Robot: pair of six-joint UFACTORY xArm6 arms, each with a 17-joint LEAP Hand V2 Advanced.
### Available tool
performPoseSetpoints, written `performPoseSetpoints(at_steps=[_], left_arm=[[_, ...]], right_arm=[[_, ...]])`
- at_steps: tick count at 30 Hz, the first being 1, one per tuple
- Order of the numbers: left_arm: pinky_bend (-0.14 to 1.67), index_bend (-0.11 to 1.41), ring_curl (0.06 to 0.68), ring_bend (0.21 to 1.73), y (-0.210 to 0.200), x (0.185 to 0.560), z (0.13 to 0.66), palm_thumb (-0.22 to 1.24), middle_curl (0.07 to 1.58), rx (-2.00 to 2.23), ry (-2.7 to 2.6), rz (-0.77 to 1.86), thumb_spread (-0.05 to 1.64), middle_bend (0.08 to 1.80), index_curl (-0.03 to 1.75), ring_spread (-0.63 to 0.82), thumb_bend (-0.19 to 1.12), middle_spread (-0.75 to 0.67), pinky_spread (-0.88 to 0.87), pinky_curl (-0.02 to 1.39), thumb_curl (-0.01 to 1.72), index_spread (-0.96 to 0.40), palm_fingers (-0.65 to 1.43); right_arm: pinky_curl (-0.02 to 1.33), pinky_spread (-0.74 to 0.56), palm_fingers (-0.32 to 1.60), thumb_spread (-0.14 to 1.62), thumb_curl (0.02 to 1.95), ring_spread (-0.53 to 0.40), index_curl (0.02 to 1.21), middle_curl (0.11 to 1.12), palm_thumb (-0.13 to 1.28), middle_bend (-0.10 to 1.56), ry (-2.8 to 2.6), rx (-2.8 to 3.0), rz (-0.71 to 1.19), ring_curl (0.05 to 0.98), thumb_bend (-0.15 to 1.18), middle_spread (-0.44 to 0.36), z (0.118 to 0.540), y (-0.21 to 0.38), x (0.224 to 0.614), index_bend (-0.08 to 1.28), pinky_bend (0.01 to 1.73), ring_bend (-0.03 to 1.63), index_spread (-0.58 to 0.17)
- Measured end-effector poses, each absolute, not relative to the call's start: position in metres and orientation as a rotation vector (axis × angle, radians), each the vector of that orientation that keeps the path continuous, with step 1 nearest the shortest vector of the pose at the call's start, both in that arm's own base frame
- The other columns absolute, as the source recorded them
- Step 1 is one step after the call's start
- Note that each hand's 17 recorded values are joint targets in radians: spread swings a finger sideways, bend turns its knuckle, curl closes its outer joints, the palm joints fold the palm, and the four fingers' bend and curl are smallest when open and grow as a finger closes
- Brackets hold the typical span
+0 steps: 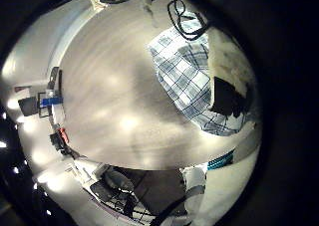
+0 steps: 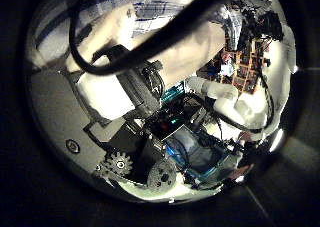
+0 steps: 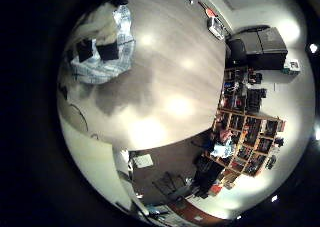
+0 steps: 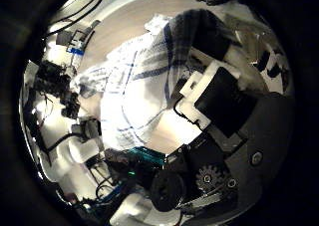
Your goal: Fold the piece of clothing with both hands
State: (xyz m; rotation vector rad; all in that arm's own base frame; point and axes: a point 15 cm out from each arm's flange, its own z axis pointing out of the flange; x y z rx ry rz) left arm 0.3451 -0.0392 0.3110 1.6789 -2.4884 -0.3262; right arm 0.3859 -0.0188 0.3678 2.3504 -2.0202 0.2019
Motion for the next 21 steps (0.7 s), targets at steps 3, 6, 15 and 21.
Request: performPoseSetpoints(at_steps=[3,6,15,21], left_arm=[[0.77,0.49,0.542,1.35,-0.037,0.359,0.306,0.54,0.93,1.695,-2.466,-0.335,1.33,1.04,1.27,-0.43,-0.01,-0.5,-0.75,0.99,0.33,-0.72,1.02],[0.76,0.48,0.541,1.34,-0.031,0.379,0.298,0.54,0.93,1.719,-2.435,-0.343,1.33,1.03,1.27,-0.43,-0.01,-0.5,-0.75,0.99,0.33,-0.72,1.03],[0.72,0.47,0.547,1.33,-0.014,0.448,0.257,0.55,0.93,1.78,-2.296,-0.401,1.33,1.02,1.28,-0.43,-0.01,-0.51,-0.76,0.99,0.34,-0.73,1.01],[0.69,0.46,0.554,1.34,-0.003,0.482,0.232,0.55,0.94,1.817,-2.22,-0.409,1.33,1.01,1.29,-0.43,-0.01,-0.52,-0.76,1.01,0.34,-0.73,0.98]], right_arm=[[0.61,-0.19,1.09,1.13,0.65,-0.209,0.95,0.88,0.97,1.25,-2.025,2.353,0.179,0.7,-0.01,-0.173,0.367,-0.01,0.412,1.07,1.42,1.39,-0.289],[0.63,-0.19,1.09,1.13,0.66,-0.209,0.95,0.88,0.97,1.25,-2.018,2.349,0.154,0.704,-0.01,-0.169,0.36,-0.002,0.441,1.07,1.4,1.39,-0.286],[0.68,-0.2,1.09,1.13,0.68,-0.208,0.95,0.87,0.98,1.26,-1.985,2.359,0.057,0.712,-0.01,-0.163,0.31,0.033,0.537,1.07,1.38,1.38,-0.281],[0.71,-0.2,1.08,1.12,0.69,-0.209,0.95,0.87,0.98,1.26,-2.001,2.372,0.082,0.716,-0.01,-0.162,0.272,0.056,0.58,1.07,1.36,1.38,-0.279]])
